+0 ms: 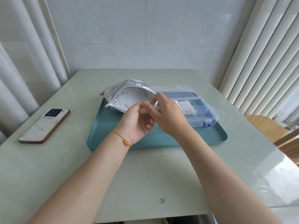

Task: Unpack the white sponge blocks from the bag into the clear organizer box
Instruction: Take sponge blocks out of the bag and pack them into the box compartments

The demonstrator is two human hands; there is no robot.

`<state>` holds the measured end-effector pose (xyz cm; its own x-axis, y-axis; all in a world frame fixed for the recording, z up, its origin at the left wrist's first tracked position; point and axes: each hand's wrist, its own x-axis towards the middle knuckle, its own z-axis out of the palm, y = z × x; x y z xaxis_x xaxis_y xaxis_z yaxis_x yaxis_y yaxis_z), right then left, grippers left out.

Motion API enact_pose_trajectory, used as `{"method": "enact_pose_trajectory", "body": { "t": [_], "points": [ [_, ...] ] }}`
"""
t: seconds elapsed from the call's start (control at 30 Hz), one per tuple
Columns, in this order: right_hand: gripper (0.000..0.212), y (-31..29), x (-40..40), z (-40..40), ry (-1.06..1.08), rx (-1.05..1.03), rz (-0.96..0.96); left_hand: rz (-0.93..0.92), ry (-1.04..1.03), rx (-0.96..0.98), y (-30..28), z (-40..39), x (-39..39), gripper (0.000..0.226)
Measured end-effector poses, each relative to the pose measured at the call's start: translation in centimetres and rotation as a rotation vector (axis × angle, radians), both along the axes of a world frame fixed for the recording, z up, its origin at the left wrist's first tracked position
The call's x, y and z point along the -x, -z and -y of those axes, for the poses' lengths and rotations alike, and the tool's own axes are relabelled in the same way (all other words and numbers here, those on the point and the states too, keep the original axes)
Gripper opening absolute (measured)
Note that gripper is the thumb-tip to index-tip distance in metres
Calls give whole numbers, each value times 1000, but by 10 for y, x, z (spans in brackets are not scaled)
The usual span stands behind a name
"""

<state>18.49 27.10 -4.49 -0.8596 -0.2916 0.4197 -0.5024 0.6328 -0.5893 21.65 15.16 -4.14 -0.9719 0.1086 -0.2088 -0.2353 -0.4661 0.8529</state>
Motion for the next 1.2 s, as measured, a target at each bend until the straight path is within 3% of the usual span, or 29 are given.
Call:
{"method": "enact_pose_trajectory", "body": {
  "t": [0.27,0.47,0.63,0.73,0.83,1.07,1.2],
  "points": [
    [44,-1,3,-1,217,-27,-95,6,-38,-19,5,0,5,31],
    [43,1,3,0,86,-115,-9,-22,-210,3,9,2,9,19],
    [38,1,-1,4,74,-87,-51,-28,-60,-144,8,5,6,53],
    [37,1,-5,6,95,-89,-117,-26,58,-251,8,3,3,43],
    [39,2,-6,7,74,-133,-151,23,38,-302,9,5,6,31],
    [46,6,-2,1,-160,-118,-97,72,-129,-185,9,11,11,24],
    [71,7,2,-1,-153,-157,-118,97,-22,-208,6,17,8,15]
  ]
}}
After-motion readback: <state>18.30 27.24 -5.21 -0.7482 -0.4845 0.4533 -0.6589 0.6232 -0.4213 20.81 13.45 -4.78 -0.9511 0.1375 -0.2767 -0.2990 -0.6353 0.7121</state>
